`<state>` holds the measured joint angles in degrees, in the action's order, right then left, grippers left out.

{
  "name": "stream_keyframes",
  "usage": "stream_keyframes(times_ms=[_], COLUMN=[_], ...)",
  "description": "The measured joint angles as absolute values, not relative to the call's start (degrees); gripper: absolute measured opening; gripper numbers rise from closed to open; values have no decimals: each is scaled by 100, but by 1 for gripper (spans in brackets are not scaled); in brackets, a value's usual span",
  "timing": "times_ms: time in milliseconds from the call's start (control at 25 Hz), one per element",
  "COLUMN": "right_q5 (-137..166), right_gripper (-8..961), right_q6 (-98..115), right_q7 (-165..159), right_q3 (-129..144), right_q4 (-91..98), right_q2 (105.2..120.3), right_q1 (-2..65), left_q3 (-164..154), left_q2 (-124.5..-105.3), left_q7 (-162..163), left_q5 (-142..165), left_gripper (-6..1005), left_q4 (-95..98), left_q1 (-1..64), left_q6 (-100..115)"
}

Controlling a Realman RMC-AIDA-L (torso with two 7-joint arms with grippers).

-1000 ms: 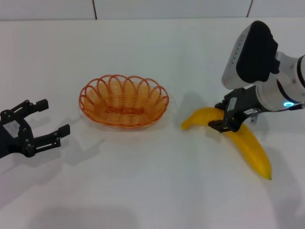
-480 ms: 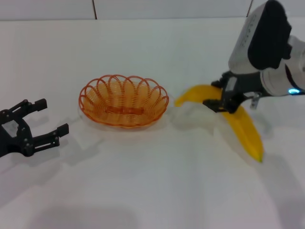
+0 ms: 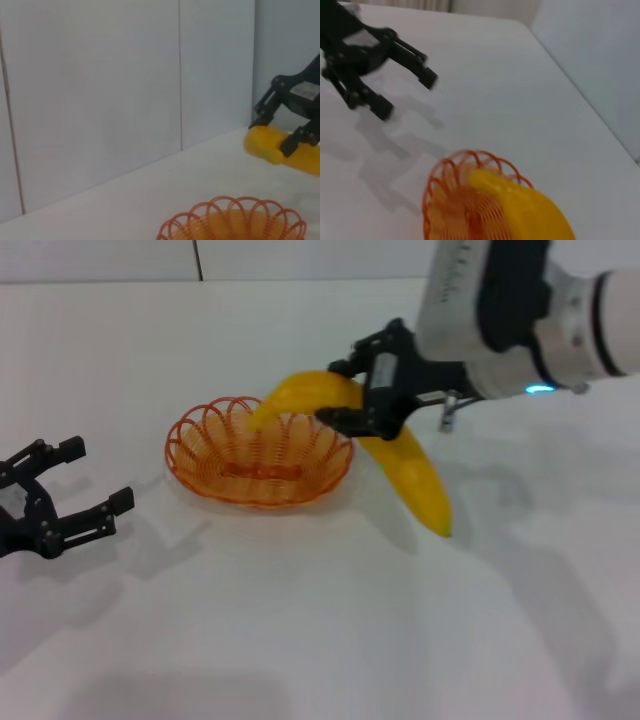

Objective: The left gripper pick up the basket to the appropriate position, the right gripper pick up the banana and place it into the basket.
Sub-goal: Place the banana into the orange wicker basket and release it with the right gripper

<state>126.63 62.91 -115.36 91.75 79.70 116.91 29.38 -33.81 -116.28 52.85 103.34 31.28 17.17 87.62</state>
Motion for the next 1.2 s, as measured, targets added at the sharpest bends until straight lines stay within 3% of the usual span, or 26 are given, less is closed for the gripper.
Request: stream_keyframes(times_ms=[720,1200], right_q5=[12713,12694], right_gripper=[489,489], right_q6=[5374,4674], right_q7=[-11931,-11965], right_q3=[10472,10965], right_q4=[6837,5868], right_q2=[11704,11730], right_q1=[4698,5259], left_q3=[-3421,-3428], left_q2=[-11637,-11637], left_q7=[5278,5273], left_q5=[10371,10371], left_gripper=[920,920], left_q4=[3032,3029], left_q1=[1872,1935], left_q6=[8763,8768])
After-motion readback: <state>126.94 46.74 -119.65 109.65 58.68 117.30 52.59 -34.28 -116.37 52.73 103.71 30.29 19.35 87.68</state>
